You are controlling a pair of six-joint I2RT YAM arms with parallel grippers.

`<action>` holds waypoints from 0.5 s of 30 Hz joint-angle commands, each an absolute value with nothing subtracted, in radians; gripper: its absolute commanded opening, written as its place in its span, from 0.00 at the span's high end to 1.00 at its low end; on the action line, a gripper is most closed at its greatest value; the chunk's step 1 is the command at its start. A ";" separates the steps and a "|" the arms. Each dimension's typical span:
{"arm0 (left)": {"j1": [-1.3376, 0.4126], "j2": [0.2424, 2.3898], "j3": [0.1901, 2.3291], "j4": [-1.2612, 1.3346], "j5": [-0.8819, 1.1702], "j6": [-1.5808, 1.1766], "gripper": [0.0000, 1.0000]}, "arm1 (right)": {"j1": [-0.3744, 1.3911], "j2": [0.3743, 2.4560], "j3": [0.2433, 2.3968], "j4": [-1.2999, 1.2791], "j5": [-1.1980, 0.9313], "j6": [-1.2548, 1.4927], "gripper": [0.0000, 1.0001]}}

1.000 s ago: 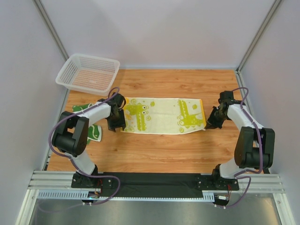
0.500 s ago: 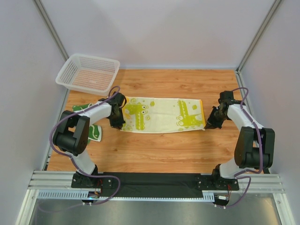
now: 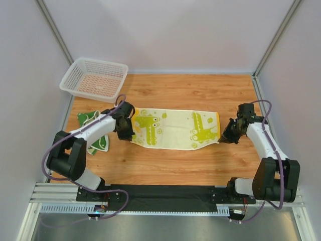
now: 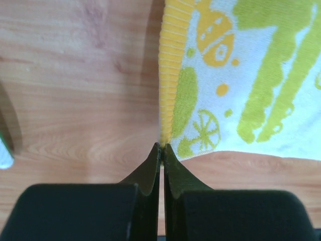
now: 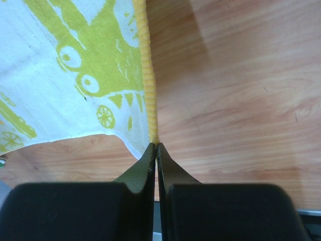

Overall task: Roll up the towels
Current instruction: Fold the towel

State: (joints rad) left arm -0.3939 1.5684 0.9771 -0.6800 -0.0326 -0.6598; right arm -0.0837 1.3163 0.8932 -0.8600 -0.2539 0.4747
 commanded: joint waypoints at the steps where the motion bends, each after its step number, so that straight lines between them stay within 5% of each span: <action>1: -0.422 1.468 0.945 -0.738 -0.006 -0.722 1.00 | -0.083 1.253 0.856 -0.902 -0.264 0.521 1.00; 15: -0.476 1.108 0.718 -0.828 0.069 -0.785 1.00 | -0.083 1.098 0.776 -0.968 -0.271 0.557 1.00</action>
State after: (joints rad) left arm -0.4686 1.1793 0.7372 -0.7853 0.0448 -0.7563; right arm -0.0837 1.1450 0.7803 -0.9478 -0.2623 0.5343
